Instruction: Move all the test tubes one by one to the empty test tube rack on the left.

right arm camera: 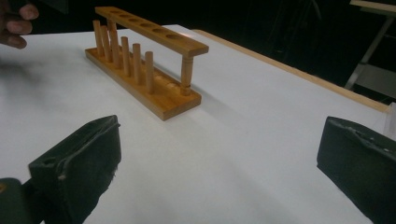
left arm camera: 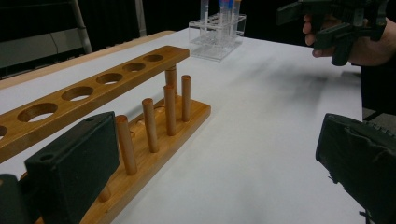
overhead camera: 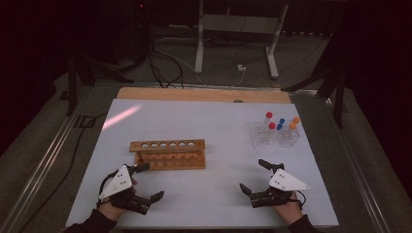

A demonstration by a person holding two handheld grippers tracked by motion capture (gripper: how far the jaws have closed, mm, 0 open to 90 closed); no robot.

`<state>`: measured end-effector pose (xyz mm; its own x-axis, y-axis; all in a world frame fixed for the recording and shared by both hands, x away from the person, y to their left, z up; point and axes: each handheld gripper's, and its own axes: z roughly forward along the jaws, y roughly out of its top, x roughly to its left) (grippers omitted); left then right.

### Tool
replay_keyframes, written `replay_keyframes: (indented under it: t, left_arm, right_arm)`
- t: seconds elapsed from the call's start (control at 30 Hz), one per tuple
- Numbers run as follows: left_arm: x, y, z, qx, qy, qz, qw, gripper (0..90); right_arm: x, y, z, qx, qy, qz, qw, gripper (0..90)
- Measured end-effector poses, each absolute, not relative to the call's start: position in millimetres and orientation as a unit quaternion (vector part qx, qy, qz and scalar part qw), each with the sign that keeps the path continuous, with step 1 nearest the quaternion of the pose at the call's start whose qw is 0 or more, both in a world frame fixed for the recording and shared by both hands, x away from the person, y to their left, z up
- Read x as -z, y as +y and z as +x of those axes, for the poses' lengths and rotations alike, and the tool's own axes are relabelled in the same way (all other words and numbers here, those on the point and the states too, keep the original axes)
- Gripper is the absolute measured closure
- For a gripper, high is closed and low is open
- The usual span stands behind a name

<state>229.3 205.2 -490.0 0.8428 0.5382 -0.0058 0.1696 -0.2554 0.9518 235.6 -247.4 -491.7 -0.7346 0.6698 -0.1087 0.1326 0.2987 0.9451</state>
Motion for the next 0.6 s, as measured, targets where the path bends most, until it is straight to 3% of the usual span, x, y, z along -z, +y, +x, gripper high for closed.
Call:
replay_keyframes:
  t: [0.6]
  left_arm:
    - [489.5, 204.1, 228.3, -0.159, 0.225, 0.786, 0.554, 0.6]
  right_arm:
    - [490.0, -245.6, 236.0, -0.517, 0.778, 0.275, 0.229, 0.0]
